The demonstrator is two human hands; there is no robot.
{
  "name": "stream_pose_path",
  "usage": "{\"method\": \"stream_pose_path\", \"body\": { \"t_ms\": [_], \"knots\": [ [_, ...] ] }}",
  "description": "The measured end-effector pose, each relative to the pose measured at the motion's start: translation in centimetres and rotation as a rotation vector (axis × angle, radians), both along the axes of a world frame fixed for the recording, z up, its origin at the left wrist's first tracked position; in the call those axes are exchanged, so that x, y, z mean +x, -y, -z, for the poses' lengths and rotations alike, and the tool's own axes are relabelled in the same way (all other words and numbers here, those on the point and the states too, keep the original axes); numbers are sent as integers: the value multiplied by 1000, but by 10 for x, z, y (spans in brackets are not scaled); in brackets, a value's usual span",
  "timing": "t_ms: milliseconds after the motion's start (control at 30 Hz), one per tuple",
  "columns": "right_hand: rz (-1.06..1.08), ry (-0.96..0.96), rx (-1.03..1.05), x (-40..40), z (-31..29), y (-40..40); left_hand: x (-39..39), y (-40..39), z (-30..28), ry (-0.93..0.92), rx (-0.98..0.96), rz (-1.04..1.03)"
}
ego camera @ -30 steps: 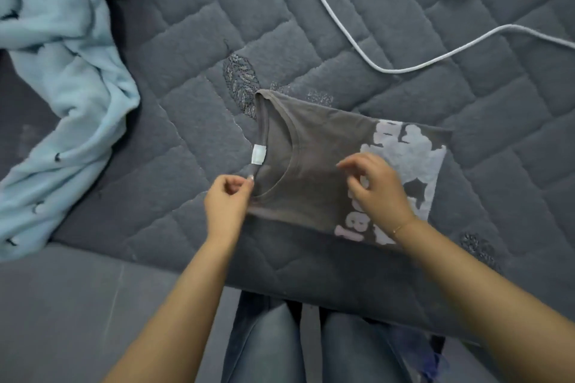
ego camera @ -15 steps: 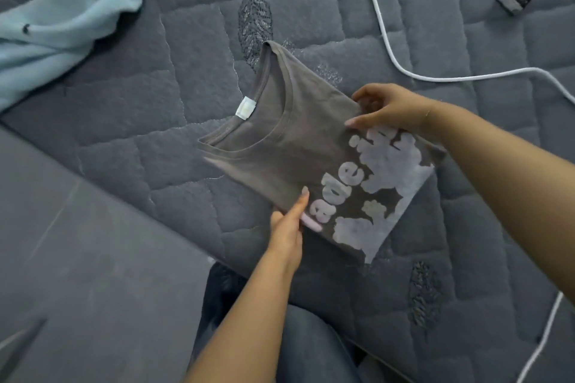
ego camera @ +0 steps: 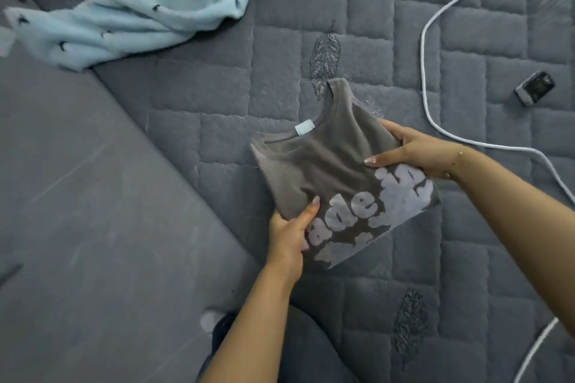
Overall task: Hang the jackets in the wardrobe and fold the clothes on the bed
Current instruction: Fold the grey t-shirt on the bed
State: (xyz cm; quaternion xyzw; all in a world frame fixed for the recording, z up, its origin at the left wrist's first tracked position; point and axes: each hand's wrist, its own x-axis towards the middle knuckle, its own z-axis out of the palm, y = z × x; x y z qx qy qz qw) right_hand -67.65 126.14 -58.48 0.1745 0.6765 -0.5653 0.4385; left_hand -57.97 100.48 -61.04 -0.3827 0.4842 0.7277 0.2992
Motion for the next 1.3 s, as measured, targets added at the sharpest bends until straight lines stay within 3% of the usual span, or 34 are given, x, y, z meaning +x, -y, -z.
{"method": "stream_pose_path", "body": {
  "t_ms": [233,433,633,1000,1300],
  "knots": [
    [-102,-185,-150,-15,-134,134,0,135,-127,-351,-110,-85],
    [-277,-355,-333,-9,-279,323,45,303,-279,-628,-242,-287],
    [-503,-472,-546,36,-401,523,135,463,-414,-791,-420,-500],
    [-1034,-493,-888,111,-553,846,277,660,-563,-926,-835,-975],
    [-1526,-392,-1208,206,-663,1052,383,740,-673,-820,-1186,-1307]
  ]
}}
